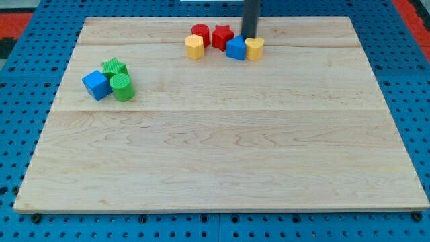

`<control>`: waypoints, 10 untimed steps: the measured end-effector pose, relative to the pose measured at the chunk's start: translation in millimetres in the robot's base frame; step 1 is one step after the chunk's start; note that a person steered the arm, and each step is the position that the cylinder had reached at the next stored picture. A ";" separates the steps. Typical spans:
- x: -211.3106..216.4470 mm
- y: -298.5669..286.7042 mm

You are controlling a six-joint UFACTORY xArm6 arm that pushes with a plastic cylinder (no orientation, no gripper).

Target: Move the red blocks yellow blocks and the blue triangle slightly to the left

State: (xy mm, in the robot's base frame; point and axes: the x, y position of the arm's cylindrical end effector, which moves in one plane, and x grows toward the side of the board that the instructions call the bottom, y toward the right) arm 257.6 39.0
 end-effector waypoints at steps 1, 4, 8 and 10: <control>3.8 -11.5; 5.8 109.2; 29.6 41.0; 30.8 40.2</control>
State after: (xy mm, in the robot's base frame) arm 288.5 79.3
